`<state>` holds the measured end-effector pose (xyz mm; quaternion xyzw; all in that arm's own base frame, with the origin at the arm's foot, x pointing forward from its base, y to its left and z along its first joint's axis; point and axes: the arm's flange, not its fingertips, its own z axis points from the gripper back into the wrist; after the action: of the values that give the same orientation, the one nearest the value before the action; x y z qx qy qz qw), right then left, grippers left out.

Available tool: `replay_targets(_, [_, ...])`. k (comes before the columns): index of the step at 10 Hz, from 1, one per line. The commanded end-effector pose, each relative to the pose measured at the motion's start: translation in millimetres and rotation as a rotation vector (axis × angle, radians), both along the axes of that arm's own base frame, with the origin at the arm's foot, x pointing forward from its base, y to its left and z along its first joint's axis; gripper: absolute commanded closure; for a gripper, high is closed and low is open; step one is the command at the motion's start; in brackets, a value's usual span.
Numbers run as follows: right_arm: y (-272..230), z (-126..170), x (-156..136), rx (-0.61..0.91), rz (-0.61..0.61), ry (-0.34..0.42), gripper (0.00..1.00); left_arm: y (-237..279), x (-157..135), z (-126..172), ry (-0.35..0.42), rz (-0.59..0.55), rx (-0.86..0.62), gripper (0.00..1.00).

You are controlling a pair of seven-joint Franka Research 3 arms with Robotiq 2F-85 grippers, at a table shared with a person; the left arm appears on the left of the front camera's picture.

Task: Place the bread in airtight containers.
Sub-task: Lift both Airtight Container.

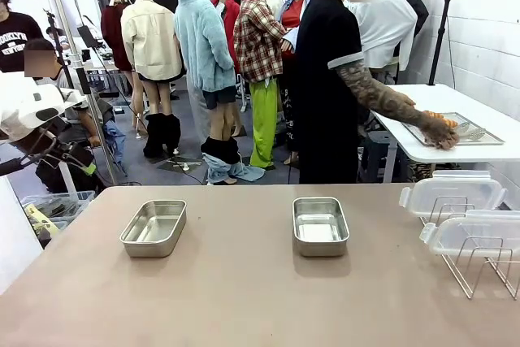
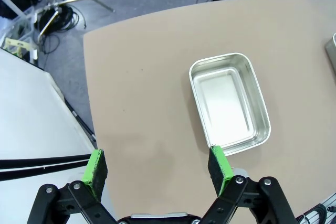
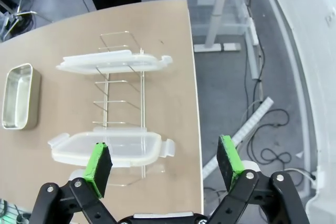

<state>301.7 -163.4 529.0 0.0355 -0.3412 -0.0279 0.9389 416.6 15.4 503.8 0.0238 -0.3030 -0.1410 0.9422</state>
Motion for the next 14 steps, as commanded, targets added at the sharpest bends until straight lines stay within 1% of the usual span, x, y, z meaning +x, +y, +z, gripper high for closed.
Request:
replay_targets(1, [3.0, 3.0, 1.0, 0.002, 0.019, -0.019, 0.00, 6.8, 0.8, -0.2, 0.001, 0.001, -0.001, 0.00])
replay_targets(14, [3.0, 3.0, 1.0, 0.002, 0.019, -0.019, 0.00, 6.8, 0.8, -0.2, 0.001, 0.001, -0.001, 0.00])
